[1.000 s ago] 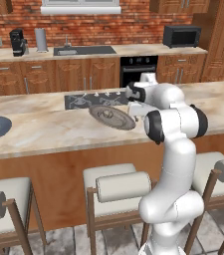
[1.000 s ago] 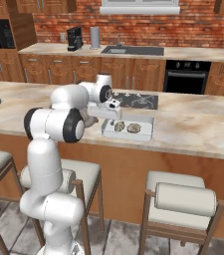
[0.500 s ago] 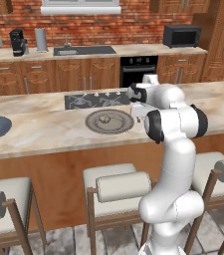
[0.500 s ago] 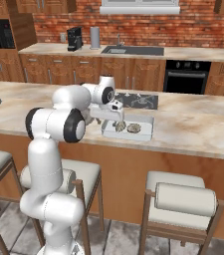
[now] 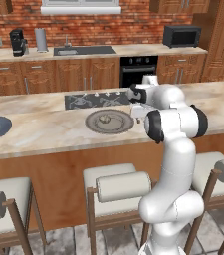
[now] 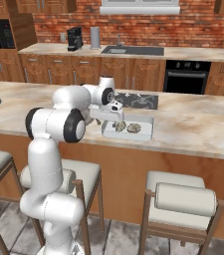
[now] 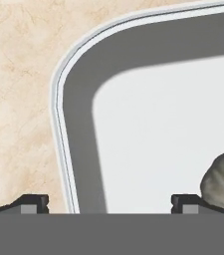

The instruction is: Place two dumplings into each of the tupperware containers and then place the containers in the fridge.

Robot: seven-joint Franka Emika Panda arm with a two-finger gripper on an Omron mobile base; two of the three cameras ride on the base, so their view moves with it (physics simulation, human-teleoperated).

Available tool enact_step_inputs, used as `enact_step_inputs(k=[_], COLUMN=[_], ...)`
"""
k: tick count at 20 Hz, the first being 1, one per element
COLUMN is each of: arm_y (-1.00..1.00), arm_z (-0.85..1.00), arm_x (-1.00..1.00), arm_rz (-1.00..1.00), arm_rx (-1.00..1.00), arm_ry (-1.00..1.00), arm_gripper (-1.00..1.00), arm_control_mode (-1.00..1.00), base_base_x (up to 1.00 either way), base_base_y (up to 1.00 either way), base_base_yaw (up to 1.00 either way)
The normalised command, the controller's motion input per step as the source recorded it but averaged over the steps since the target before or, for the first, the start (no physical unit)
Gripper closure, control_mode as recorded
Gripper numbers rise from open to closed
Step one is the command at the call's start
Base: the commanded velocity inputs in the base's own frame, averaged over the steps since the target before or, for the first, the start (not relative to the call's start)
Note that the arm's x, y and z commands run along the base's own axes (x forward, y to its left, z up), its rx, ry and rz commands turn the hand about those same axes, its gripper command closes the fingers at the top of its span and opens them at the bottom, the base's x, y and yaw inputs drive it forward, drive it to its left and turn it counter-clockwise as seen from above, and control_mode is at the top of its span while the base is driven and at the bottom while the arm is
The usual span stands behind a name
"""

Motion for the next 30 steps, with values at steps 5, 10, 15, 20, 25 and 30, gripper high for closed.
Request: enact_step_inputs(k=[5, 10, 15, 20, 25, 30], arm_y=[0.0, 0.0, 0.0, -0.05, -0.13, -0.01], arm_z=[-0.1, 0.0, 0.0, 0.07, 0.43, 0.34], arm_x=[0.0, 0.0, 0.0, -0.01, -0.02, 0.0], arm_rz=[0.0, 0.0, 0.0, 0.01, 0.0, 0.0], arm_rx=[0.0, 0.0, 0.0, 0.0, 0.0, -0.06], arm_ry=[0.0, 0.0, 0.0, 0.0, 0.0, 0.02], arm_gripper=[1.0, 1.0, 1.0, 1.0, 1.0, 1.0], arm_control_mode=[-1.0, -1.0, -1.0, -1.0, -1.0, -1.0], base_base_x=[0.0, 0.0, 0.0, 0.0, 0.0, 0.0], base_base_y=[0.0, 0.0, 0.0, 0.0, 0.0, 0.0], base_base_yaw=[0.0, 0.0, 0.0, 0.0, 0.0, 0.0])
